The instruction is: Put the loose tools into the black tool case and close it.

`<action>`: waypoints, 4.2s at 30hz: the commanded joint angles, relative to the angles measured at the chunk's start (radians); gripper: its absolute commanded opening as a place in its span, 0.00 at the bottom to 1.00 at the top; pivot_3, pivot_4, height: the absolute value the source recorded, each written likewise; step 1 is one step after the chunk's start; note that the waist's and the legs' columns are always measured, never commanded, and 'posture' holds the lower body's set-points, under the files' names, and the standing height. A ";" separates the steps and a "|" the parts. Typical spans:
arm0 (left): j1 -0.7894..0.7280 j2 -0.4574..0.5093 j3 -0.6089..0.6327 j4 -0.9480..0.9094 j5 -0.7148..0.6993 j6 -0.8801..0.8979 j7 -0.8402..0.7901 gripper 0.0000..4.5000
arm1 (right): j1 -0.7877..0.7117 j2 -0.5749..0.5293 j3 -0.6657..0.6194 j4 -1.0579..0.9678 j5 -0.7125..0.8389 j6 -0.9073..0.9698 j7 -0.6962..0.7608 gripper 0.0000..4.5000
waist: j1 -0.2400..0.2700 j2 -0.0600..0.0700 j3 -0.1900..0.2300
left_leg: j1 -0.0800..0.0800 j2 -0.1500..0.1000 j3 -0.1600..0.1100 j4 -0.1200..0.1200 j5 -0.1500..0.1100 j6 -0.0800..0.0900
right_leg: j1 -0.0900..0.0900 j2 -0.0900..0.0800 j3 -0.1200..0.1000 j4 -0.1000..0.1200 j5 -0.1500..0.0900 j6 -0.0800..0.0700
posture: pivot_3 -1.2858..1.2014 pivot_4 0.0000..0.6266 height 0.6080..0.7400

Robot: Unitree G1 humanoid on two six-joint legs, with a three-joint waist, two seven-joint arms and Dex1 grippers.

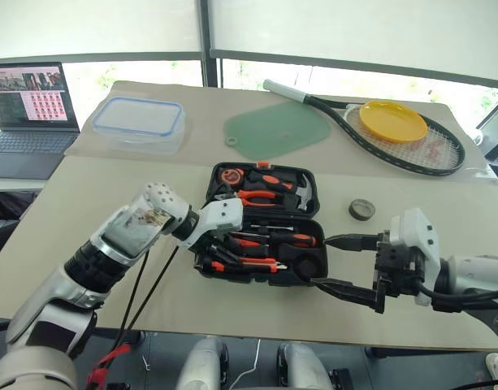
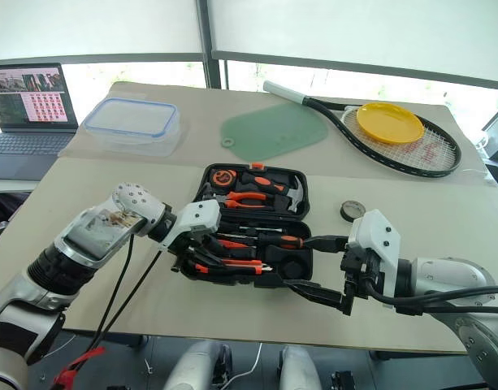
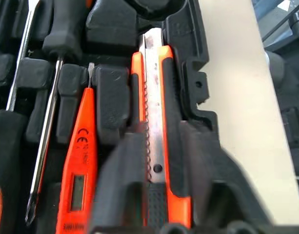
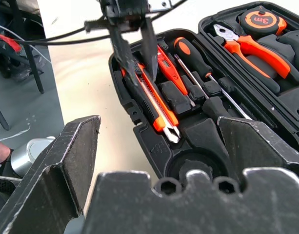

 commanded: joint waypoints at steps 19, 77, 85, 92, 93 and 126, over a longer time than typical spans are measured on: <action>0.069 -0.005 -0.003 -0.003 0.114 -0.147 0.037 0.00 | 0.007 -0.025 -0.043 0.038 -0.074 -0.024 -0.043 1.00 | 0.003 0.001 -0.002 | 0.002 0.000 0.000 -0.001 0.000 0.000 | 0.002 0.000 0.000 0.000 0.000 0.000 | 0.52 0.24 0.99; 0.180 0.173 0.430 -0.245 -0.351 0.003 0.104 1.00 | -0.321 0.098 0.451 0.279 -0.513 -0.194 0.306 0.01 | -0.025 0.004 0.001 | 0.002 0.002 0.002 -0.003 0.002 -0.004 | -0.001 0.002 0.000 0.000 0.000 -0.001 | 0.52 0.24 0.99; 0.180 0.184 0.436 -0.246 -0.350 0.004 0.102 1.00 | -0.295 0.070 0.519 0.354 -0.621 -0.290 0.316 0.18 | -0.024 0.004 0.001 | 0.001 0.001 0.002 -0.002 0.002 -0.005 | -0.001 0.002 0.000 0.000 0.000 -0.001 | 0.52 0.24 0.99; 0.186 0.194 0.440 -0.238 -0.350 0.001 0.106 1.00 | -0.273 0.051 0.482 0.301 -0.573 -0.291 0.355 0.65 | -0.023 0.004 0.001 | 0.002 0.002 0.002 -0.002 0.002 -0.005 | 0.000 0.002 0.000 0.000 0.000 -0.001 | 0.52 0.24 0.99; 0.186 0.193 0.440 -0.234 -0.346 0.003 0.113 1.00 | -0.274 0.044 0.454 0.285 -0.545 -0.277 0.361 0.71 | -0.022 0.004 0.001 | 0.002 0.002 0.002 -0.002 0.002 -0.005 | -0.001 0.002 0.000 0.000 0.000 -0.001 | 0.52 0.24 0.99; 0.394 0.097 0.357 -0.032 -0.104 -0.190 0.165 0.01 | -0.413 0.126 0.448 0.591 -0.596 -0.283 0.369 0.00 | -0.025 0.004 0.001 | 0.000 0.002 0.003 -0.003 0.002 -0.005 | -0.003 0.002 0.000 -0.001 0.000 -0.002 | 0.52 0.24 0.99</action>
